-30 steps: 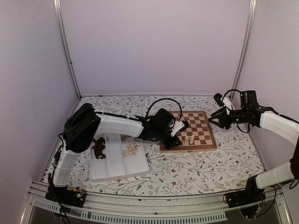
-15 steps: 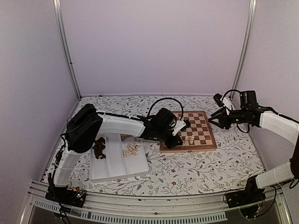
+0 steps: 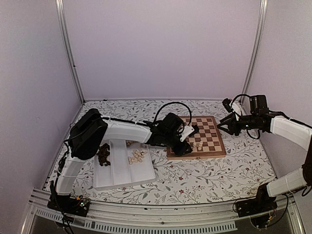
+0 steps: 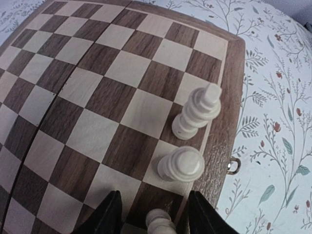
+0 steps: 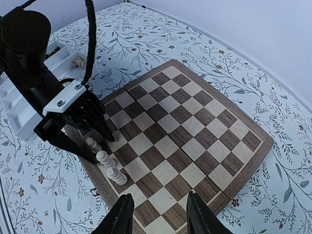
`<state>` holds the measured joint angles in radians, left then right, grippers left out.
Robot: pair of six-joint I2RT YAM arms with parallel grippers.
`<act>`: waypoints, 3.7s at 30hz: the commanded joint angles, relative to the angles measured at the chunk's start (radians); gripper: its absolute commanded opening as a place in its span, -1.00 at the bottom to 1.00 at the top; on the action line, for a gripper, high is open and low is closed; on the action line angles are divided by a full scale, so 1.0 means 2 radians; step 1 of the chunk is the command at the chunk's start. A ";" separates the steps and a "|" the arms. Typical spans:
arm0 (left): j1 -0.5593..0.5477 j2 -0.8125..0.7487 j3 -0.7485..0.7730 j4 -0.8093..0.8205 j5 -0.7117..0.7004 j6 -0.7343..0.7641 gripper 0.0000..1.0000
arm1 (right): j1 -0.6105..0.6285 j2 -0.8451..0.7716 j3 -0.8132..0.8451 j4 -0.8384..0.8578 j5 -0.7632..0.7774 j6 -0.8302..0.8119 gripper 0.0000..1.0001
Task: Set up the chess pieces on the board
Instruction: Place the chess piece on the chessboard, then pick up the chess piece from the storage box.
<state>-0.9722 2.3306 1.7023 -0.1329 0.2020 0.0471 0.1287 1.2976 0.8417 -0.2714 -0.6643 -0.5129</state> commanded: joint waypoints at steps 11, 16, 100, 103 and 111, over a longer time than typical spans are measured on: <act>0.000 -0.190 -0.141 -0.046 -0.014 0.023 0.15 | -0.002 0.008 0.004 -0.011 -0.009 -0.004 -0.19; 0.013 -0.291 -0.202 -0.092 -0.061 0.023 0.15 | -0.002 0.010 0.007 -0.014 -0.009 -0.006 -0.19; 0.010 -0.269 -0.323 -0.180 -0.054 0.092 -0.28 | -0.002 0.038 0.026 -0.037 -0.051 -0.001 -0.20; 0.011 -0.292 -0.323 -0.167 -0.046 0.084 -0.20 | -0.002 0.038 0.025 -0.036 -0.050 -0.001 -0.20; 0.013 -0.298 -0.293 -0.133 -0.043 -0.073 -0.07 | -0.002 0.034 0.023 -0.036 -0.046 -0.003 -0.20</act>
<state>-0.9401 1.7226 1.0641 -0.4427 0.1188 0.1070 0.1287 1.3651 0.8650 -0.3374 -0.7437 -0.5232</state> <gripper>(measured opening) 0.457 0.402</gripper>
